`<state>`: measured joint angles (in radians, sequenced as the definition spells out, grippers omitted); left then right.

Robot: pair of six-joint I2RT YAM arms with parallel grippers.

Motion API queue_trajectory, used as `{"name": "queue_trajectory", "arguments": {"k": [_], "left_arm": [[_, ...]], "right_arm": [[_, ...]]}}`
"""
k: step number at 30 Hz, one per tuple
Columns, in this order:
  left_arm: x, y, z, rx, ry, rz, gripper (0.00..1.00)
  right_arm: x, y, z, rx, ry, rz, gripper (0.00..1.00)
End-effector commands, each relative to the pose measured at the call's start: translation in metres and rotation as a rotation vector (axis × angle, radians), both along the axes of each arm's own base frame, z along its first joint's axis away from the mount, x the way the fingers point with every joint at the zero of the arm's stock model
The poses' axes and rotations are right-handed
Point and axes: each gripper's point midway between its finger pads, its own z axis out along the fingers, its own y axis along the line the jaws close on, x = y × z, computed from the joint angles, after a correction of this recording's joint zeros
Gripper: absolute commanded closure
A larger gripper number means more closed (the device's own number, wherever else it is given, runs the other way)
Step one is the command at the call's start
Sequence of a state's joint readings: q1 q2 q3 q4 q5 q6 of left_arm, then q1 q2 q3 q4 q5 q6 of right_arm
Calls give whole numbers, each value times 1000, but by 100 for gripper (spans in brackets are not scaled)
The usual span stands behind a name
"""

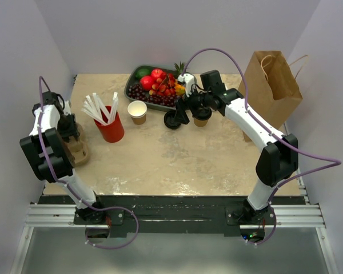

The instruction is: Pack the takeout coffee

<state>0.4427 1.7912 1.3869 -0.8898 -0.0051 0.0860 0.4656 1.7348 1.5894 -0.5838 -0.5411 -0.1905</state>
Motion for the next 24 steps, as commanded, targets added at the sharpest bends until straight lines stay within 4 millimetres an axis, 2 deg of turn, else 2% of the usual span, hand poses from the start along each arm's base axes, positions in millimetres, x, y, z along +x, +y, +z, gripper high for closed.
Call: {"name": "queue_trajectory", "arguments": {"k": [1,4,11,13,15,19,22,24], "left_arm": [[-7,-6,1,-18,1,20,53],[-7,-6,-2,-20,8,24,52],[-7,-6,9,-10,-20,32,45],[-10,-8,5,-17,-9,32,45],[-11,-8,2,-18,-3,32,48],[-10,-3,12,16,-18,35,50],[-12,-7,3,-11,2,30,52],[-12,-7,1,-12,5,30,57]], "right_arm": [[1,7,13,34,-19,13,1],[2,8,13,36,-17,15,1],[0,8,11,36,-13,15,1],[-1,8,12,42,-11,15,1],[-2,9,11,43,-7,15,1],[0,9,12,43,-13,13,1],[-1,9,11,45,-9,14,1],[-2,10,9,47,-3,16,1]]}}
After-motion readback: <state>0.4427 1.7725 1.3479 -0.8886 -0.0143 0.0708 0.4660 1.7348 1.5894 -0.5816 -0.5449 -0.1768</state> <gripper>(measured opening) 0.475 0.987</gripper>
